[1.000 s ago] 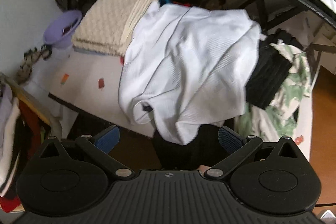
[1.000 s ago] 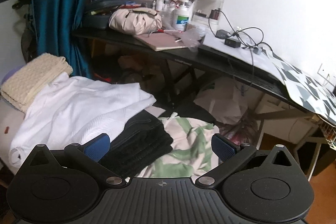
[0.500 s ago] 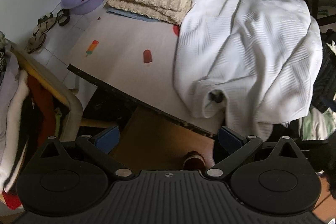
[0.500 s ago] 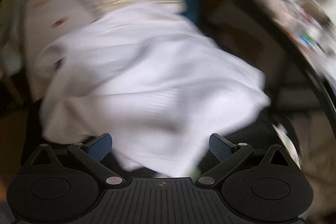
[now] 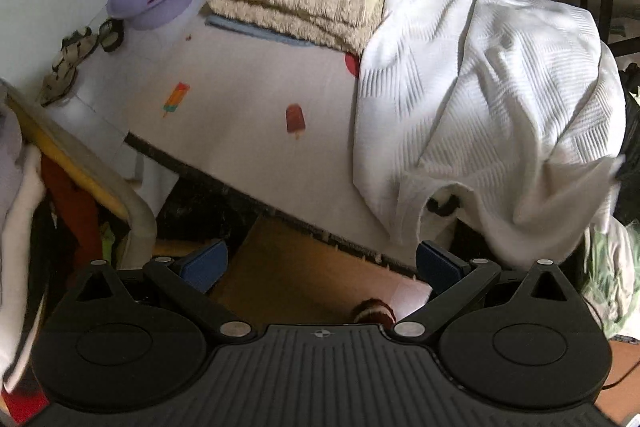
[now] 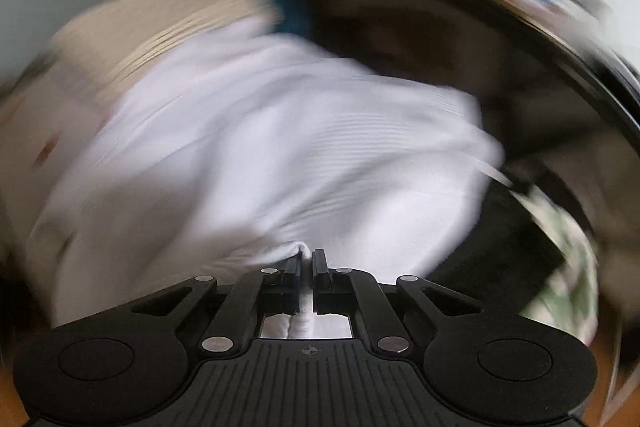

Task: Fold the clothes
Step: 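Reach both grippers toward the white textured shirt on the pile, then grasp the white shirt edge with the right gripper while the left gripper grasps another edge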

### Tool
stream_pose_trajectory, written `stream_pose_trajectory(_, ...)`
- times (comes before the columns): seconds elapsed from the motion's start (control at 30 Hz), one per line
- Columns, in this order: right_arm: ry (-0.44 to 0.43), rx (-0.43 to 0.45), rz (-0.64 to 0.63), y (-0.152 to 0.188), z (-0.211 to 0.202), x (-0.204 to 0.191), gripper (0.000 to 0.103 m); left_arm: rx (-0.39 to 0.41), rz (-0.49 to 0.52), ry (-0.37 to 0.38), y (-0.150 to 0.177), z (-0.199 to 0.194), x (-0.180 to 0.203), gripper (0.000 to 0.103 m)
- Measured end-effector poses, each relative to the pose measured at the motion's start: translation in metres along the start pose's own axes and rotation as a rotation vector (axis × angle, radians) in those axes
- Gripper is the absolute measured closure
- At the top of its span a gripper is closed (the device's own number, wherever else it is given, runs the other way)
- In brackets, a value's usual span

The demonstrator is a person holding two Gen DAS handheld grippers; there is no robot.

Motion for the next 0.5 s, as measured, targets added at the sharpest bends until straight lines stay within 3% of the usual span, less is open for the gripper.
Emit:
stream_pose_trajectory(0.13, 0.158, 0.033, 0.256, -0.015, -0.003, 0.08, 0.099, 0.009, 0.063, 0.002, -0.008, 0.011, 0.01, 0.001)
stream_pose_trajectory(0.23, 0.241, -0.002, 0.395, -0.003, 0.002, 0.133, 0.099, 0.018, 0.138, -0.005, -0.011, 0.02, 0.025, 0.001)
stream_pose_trajectory(0.33, 0.28, -0.026, 0.388, 0.014, 0.004, 0.155, 0.098, 0.023, 0.224, 0.002, -0.008, 0.03, 0.045, 0.001)
stream_pose_trajectory(0.5, 0.251, -0.059, 0.28, 0.035, 0.007, 0.14, 0.098, 0.037, 0.422, 0.007, 0.003, 0.06, 0.081, 0.001)
Point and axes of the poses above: each gripper's, at about its wrist camera, not at the fingertips, and z roughly the way its jaws point, x to its right, y to its underside, the point moved 9 cm from there along z, roughly the way its jaws point, and after that the axes turned 7 degrees about y, right-handed, at the moved point
